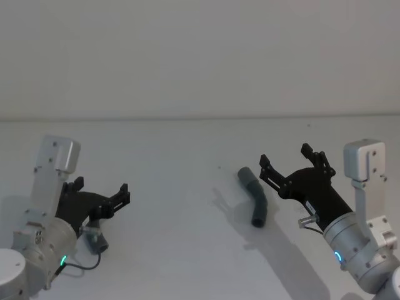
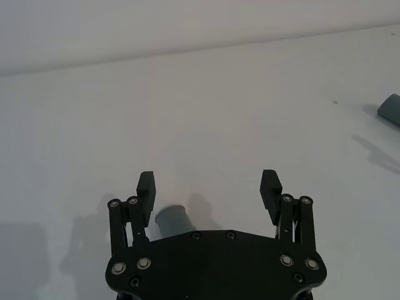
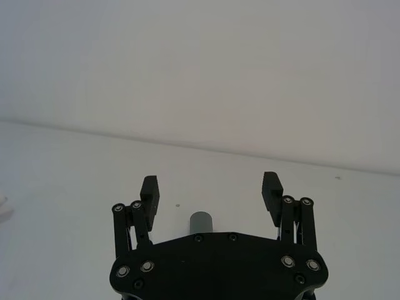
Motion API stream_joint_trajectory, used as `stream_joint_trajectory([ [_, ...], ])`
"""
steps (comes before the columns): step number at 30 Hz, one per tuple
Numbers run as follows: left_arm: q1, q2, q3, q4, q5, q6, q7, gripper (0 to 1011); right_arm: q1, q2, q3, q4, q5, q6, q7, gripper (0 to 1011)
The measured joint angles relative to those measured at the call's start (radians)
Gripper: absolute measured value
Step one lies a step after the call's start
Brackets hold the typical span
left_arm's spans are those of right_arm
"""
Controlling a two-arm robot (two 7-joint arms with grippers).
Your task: Use both hands to pick up one end of the pipe from the table, align the ends, and insert them.
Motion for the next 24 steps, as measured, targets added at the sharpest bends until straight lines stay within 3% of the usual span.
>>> stream_joint_trajectory([
  [12, 0.03, -0.023, -0.026, -0.029, -0.019, 0.052, 0.018, 1001, 0.0, 0.0, 0.0, 0.0, 0.0, 0.0, 0.0, 1002],
  [24, 0.067, -0.052, -0.051, -0.088, -0.028, 0.139, 0.065, 1002, 0.0, 0.0, 0.0, 0.0, 0.0, 0.0, 0.0, 1002],
])
